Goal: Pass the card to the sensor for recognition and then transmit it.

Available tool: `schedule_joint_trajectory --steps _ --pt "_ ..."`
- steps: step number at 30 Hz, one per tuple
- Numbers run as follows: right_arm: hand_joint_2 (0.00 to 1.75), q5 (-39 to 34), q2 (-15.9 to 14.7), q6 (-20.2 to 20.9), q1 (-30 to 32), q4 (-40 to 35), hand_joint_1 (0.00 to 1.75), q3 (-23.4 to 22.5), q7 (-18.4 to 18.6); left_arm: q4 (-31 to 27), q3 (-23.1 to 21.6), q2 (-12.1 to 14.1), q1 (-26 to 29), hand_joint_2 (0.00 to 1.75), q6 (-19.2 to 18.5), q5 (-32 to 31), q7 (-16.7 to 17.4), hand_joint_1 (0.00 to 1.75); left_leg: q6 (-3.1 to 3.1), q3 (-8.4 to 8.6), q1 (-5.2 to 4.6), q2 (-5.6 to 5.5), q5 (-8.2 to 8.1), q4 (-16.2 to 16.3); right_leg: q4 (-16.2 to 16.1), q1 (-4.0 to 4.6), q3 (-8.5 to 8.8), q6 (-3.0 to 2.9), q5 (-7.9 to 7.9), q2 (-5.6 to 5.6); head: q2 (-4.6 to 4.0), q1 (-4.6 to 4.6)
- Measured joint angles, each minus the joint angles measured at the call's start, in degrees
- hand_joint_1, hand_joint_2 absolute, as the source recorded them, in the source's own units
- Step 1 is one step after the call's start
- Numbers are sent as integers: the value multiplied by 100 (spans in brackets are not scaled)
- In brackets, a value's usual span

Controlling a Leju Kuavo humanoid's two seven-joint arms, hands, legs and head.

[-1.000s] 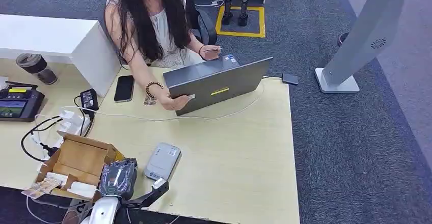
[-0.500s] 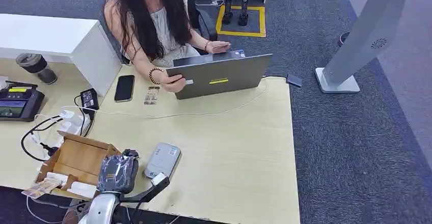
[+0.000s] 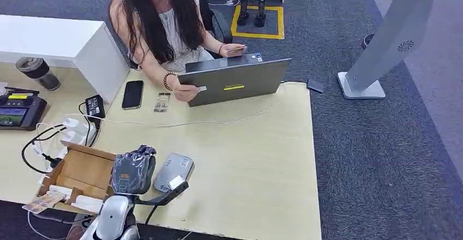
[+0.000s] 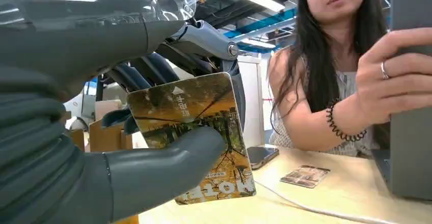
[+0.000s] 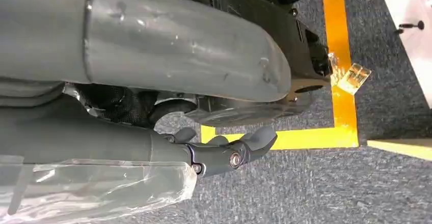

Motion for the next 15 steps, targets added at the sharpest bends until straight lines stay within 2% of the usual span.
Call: schedule_joint_trajectory --steps 11,13,14,15 --pt "0 -136 -70 -129 -10 9 0 98 13 65 -41 -7 -31 175 -4 0 -35 175 0 -1 0 0 0 0 0 0 0 0 0 0 0 0" --pt "0 -467 -240 -395 -50 26 0 310 17 166 -137 -7 -76 175 -15 0 -174 175 0 -1 0 0 0 0 0 0 1 0 0 0 0 0" --pt "0 -632 -411 -678 -98 31 0 538 26 267 -234 -7 -122 175 -20 0 -223 175 0 -1 0 0 0 0 -1 0 2 0 0 0 0 0" --pt "0 -642 -575 -710 -152 31 0 708 33 360 -289 -13 -146 175 -20 0 -234 175 0 0 -1 0 0 2 -1 0 1 1 1 0 0 0"
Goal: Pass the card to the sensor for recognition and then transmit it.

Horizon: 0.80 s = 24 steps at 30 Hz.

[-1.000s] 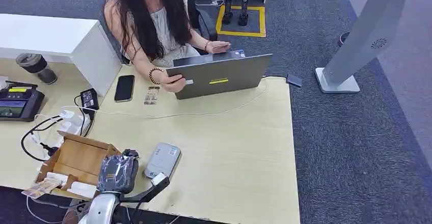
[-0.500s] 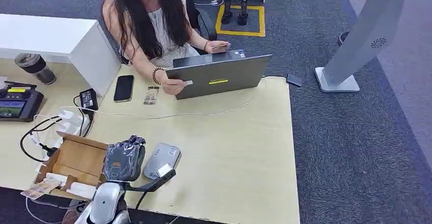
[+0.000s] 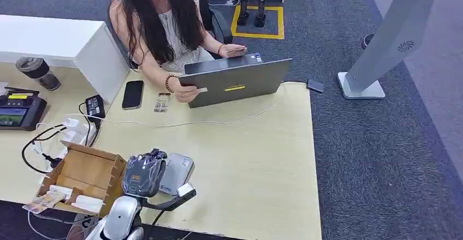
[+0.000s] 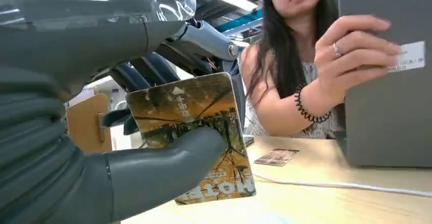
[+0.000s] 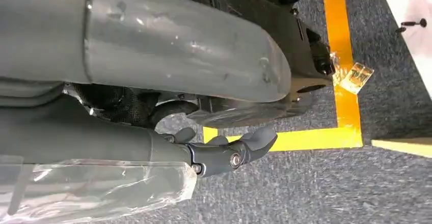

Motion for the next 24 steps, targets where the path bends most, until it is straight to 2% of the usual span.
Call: schedule_joint_trajectory --steps 5,9,11,18,22,24 --pt "0 -414 -226 -92 -101 18 0 289 -26 96 -142 0 -68 175 26 0 -142 175 0 -1 1 -1 0 -1 1 1 -1 0 0 -1 0 0" --pt "0 -1146 -616 -819 -315 26 0 854 -122 201 -387 -2 -152 175 109 0 -205 175 0 -2 0 0 0 0 1 0 1 0 0 -1 0 0" --pt "0 -1375 -796 -1030 -428 26 0 1120 -175 243 -481 -2 -175 175 114 0 -238 175 0 -1 0 0 0 0 0 0 1 1 1 0 0 0" --pt "0 -2109 -1366 -1078 -822 33 0 1954 -382 387 -704 9 -239 175 -20 120 -319 175 0 -1 0 -1 0 2 -1 0 -1 1 2 0 0 2" --pt "0 -2365 -1622 -1371 -1015 33 0 2341 -518 420 -767 11 -305 175 -193 328 -442 175 0 0 1 -1 0 2 0 1 -1 1 2 0 0 0" --pt "0 -2398 -1699 -1370 -1080 33 0 2453 -544 422 -798 20 -328 175 -267 369 -452 175 0 0 1 0 0 2 0 1 -1 1 2 1 0 0"
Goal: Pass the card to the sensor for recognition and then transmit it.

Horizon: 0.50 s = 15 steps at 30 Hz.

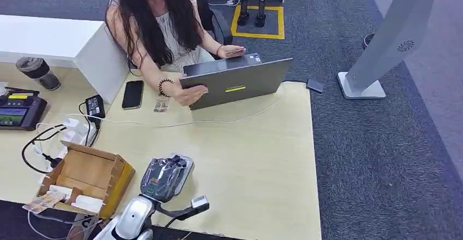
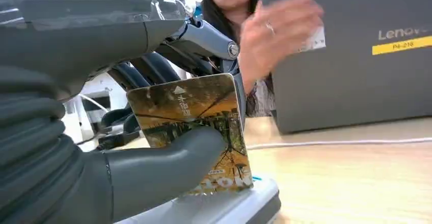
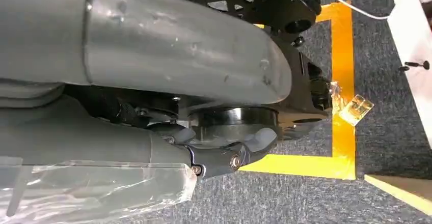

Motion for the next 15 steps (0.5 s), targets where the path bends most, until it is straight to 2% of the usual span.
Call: schedule_joint_trajectory --steps 6,9,12,15 --pt "0 -35 -140 0 -106 0 0 218 -13 22 -13 15 -57 175 -98 41 -6 175 0 0 0 0 0 0 0 0 1 0 0 0 0 0" --pt "0 -35 -157 0 -116 0 0 236 -9 26 -13 20 -90 175 -120 8 131 175 0 1 0 0 0 0 0 0 1 0 0 0 0 0" --pt "0 -72 -168 0 -133 6 0 264 -17 26 -13 53 -191 175 89 -192 397 175 1 1 0 0 2 1 0 0 -1 0 1 0 0 0" --pt "0 -314 -231 -2 -224 65 0 391 -157 26 24 120 -518 175 461 -197 494 175 2 0 1 -2 7 1 2 1 -1 2 6 -2 0 0"
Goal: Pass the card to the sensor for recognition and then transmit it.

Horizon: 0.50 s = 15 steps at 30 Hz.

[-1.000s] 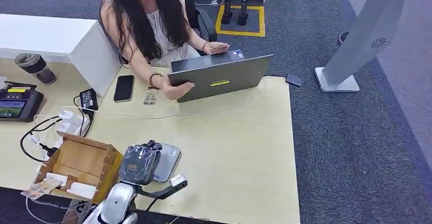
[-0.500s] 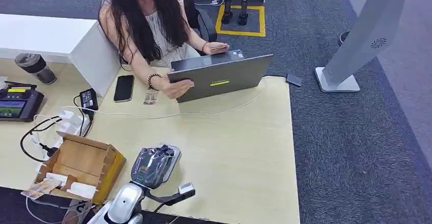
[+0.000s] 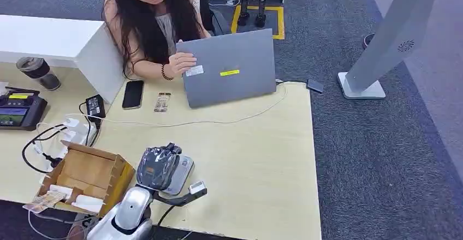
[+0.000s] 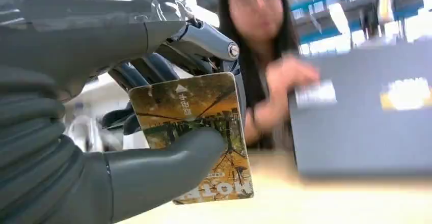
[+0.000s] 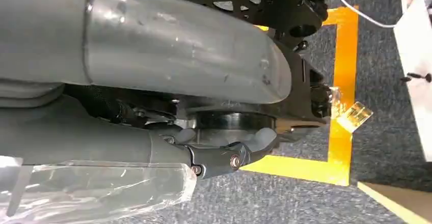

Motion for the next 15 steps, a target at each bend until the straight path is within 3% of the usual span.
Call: schedule_joint_trajectory --steps 5,10,15 --pt "0 -506 -129 2 -319 252 0 361 -368 76 282 94 -850 175 315 83 -199 175 -5 2 1 3 7 0 3 1 2 -2 9 6 0 2" --pt "0 -654 -197 2 -535 424 0 602 -460 160 431 125 -1157 175 423 -15 -162 175 0 28 3 3 17 6 4 2 -14 -6 15 8 0 0" --pt "0 -1264 -221 2 -954 768 0 1032 -827 714 592 206 -1996 175 462 26 -278 175 -4 20 5 8 24 5 6 5 -19 -8 23 10 0 0"
